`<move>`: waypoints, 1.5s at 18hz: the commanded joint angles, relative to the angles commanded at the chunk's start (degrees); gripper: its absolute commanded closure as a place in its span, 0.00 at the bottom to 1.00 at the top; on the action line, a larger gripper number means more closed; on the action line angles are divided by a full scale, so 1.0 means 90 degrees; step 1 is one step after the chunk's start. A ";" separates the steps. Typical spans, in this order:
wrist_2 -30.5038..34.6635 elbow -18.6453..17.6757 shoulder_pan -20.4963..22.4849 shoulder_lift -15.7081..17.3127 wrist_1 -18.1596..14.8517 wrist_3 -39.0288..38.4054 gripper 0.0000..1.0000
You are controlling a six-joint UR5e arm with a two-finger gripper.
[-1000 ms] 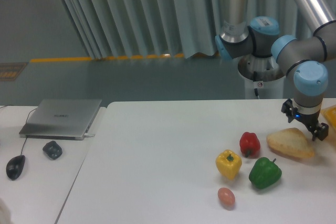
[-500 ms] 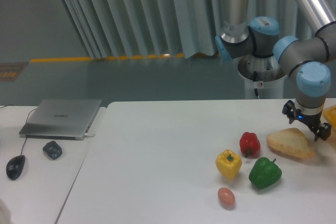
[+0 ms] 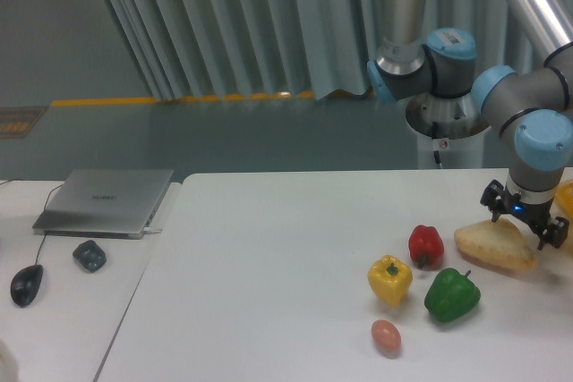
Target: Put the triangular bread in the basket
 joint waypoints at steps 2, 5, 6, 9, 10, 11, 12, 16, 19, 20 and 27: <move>0.0000 0.0000 0.0010 0.0000 0.0000 0.0000 0.00; 0.0000 0.0000 -0.0019 -0.0049 0.0000 -0.0010 0.00; 0.0000 0.0000 -0.0020 -0.0049 0.0000 -0.0020 0.00; -0.0010 0.0000 -0.0058 -0.0068 0.0010 -0.0234 0.00; -0.0010 0.0000 -0.0088 -0.0107 0.0019 -0.0283 0.00; 0.0000 0.0000 -0.0098 -0.0117 0.0058 -0.0283 0.00; 0.0000 0.0010 -0.0098 -0.0117 0.0107 -0.0264 0.00; 0.0000 0.0010 -0.0127 -0.0146 0.0137 -0.0264 0.00; 0.0029 0.0039 -0.0137 -0.0137 0.0127 -0.0274 0.04; 0.0039 0.0039 -0.0127 -0.0137 0.0127 -0.0274 0.18; 0.0058 0.0039 -0.0137 -0.0137 0.0117 -0.0303 0.69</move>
